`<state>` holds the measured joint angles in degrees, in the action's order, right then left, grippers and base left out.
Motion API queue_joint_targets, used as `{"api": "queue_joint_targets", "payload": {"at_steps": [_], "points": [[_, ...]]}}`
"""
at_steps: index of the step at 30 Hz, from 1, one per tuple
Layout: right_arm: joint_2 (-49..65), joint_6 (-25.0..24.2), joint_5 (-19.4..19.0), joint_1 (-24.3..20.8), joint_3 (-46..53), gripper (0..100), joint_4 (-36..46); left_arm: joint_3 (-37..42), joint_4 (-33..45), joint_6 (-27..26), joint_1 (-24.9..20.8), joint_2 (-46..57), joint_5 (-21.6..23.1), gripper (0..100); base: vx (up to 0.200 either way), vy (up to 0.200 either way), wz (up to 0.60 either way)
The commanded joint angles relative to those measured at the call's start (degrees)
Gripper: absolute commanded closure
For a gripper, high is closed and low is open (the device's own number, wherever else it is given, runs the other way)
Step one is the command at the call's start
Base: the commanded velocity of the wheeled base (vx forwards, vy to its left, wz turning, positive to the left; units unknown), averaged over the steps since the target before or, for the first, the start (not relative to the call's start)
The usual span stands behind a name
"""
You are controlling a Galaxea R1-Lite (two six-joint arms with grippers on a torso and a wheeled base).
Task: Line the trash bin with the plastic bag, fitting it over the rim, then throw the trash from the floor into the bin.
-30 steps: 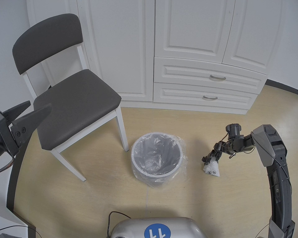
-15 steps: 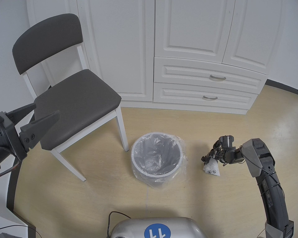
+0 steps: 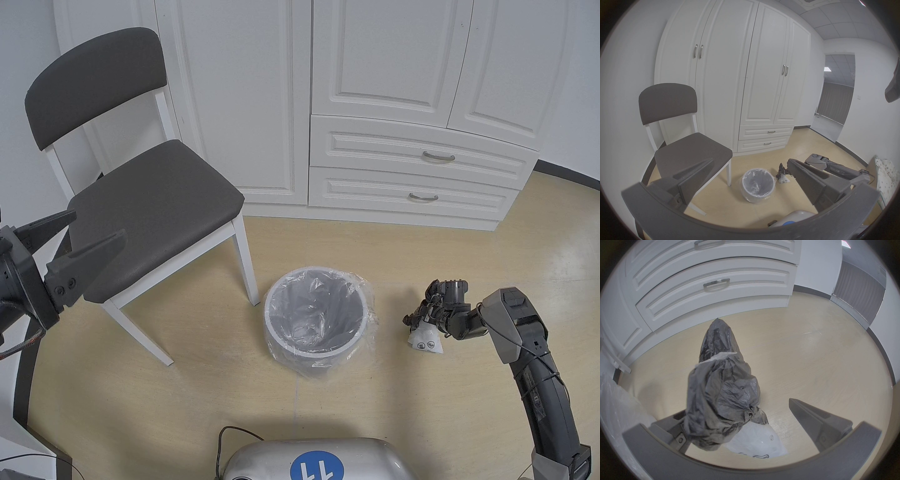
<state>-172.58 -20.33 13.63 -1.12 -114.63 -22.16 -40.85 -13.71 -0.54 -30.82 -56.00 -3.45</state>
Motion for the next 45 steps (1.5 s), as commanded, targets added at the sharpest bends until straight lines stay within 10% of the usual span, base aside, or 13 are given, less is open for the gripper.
{"api": "queue_joint_targets", "payload": {"at_steps": [1, 7, 8, 23, 33, 41, 45], "points": [[-0.6, 0.0, 0.1, 0.0, 0.0, 0, -0.2, 0.1, 0.0, -0.3, 0.0, 0.8, -0.1, 0, 0.0, 0.0, 0.0], [-1.4, -0.1, 0.6, 0.0, 0.0, 0, -4.4, 0.2, 0.0, -0.6, 0.0, 1.1, -0.1, 0, 0.0, 0.0, 0.0], [-1.4, -0.1, 0.6, 0.0, 0.0, 100, -4.8, 0.2, 0.0, -0.6, 0.0, 1.2, -0.1, 0, 0.0, 0.0, 0.0], [2.2, 0.4, 3.5, -0.9, 1.1, 100, -17.6, 0.9, -0.8, -2.3, -1.0, 1.8, -0.2, 0, 0.0, 0.0, 0.0], [24.0, 24.8, -2.9, -5.6, 38.0, 100, -58.5, 6.1, -9.2, -10.3, -0.9, 2.7, -0.2, 0, 0.0, 0.0, 0.0], [34.4, 27.0, -3.1, -9.9, 48.9, 100, -65.7, 6.7, -10.7, -11.9, -0.6, 4.5, -0.4, 0, 0.0, 0.0, 0.0], [40.5, 36.2, -3.8, -12.7, 59.4, 100, -67.8, 6.9, -10.8, -13.4, -0.6, 5.1, -0.4, 0, 0.0, 0.0, 0.0]]}}
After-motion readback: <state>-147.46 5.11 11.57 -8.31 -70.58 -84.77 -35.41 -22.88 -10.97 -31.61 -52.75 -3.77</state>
